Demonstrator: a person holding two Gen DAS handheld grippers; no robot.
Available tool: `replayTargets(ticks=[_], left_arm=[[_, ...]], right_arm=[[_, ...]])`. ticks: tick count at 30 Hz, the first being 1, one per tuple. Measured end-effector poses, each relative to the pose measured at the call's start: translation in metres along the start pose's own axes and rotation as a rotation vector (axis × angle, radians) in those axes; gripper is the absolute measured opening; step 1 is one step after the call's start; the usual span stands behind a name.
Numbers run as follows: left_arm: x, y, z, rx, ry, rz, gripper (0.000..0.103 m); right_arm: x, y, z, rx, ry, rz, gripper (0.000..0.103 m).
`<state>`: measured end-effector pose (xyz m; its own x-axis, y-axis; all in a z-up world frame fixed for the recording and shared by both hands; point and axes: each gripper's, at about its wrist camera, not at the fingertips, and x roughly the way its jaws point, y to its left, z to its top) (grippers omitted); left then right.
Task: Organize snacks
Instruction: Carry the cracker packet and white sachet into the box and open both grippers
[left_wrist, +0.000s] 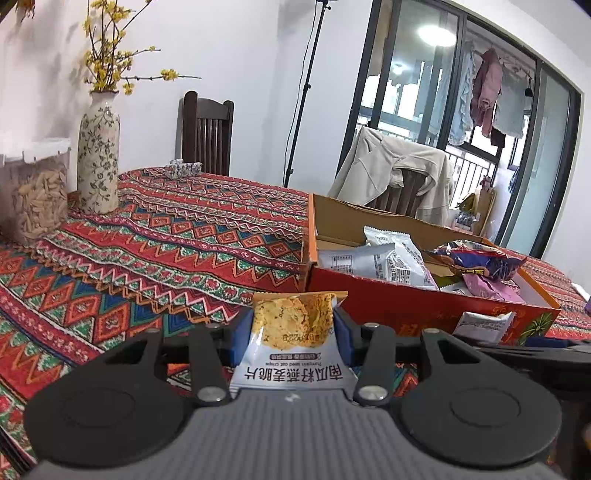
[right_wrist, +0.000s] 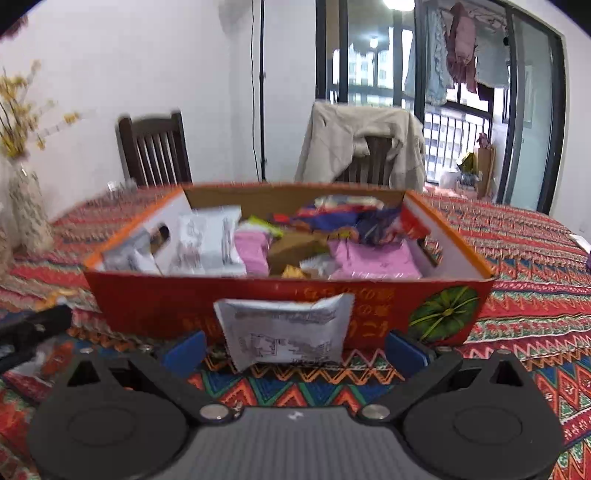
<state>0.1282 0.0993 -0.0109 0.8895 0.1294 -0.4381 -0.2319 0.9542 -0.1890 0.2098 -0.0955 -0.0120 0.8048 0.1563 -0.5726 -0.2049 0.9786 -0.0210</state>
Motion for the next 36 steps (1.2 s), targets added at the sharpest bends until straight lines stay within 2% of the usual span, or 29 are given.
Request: replayTargets(ticks=[7,11,14,16,17,18,19,27,32,36], left_arm=[[0.003,0.014,-0.003,-0.078,0.011,-0.044,0.047],[0.001,0.014,-0.004,-0.081,-0.004,-0.061,0.047],[-0.001,0.013,-0.004,-0.077,-0.011,-0.064,0.047],[-0.001,0.012,-0.004,-0.074,-0.015,-0.064,0.047],[-0.002,0.012,-0.004,-0.071,-0.018,-0.061,0.047],[-0.004,0.011,-0.005,-0.068,-0.021,-0.058,0.047],[-0.005,0.010,-0.005,-0.064,-0.024,-0.057,0.047],[-0.018,-0.004,0.010,-0.026,-0.054,-0.067,0.047],[-0.016,-0.030,0.029,0.025,-0.095,-0.052,0.047],[-0.005,-0.050,0.044,0.044,-0.102,-0.061,0.047]], right_arm=[[0.028,-0.005,0.001,0.027,0.034,-0.030,0.103],[0.035,-0.014,-0.003,0.087,0.030,0.034,0.101],[0.034,-0.018,-0.004,0.114,0.031,0.075,0.090],[0.034,-0.019,-0.006,0.113,0.045,0.084,0.066],[0.031,-0.019,-0.007,0.107,0.040,0.081,0.064],[0.029,-0.020,-0.008,0.104,0.041,0.094,0.055],[0.026,-0.021,-0.009,0.103,0.040,0.111,0.052],[-0.018,-0.028,-0.010,0.084,-0.067,0.151,0.051],[-0.038,-0.042,0.014,0.088,-0.151,0.164,0.053],[-0.036,-0.053,0.037,0.084,-0.179,0.158,0.053]])
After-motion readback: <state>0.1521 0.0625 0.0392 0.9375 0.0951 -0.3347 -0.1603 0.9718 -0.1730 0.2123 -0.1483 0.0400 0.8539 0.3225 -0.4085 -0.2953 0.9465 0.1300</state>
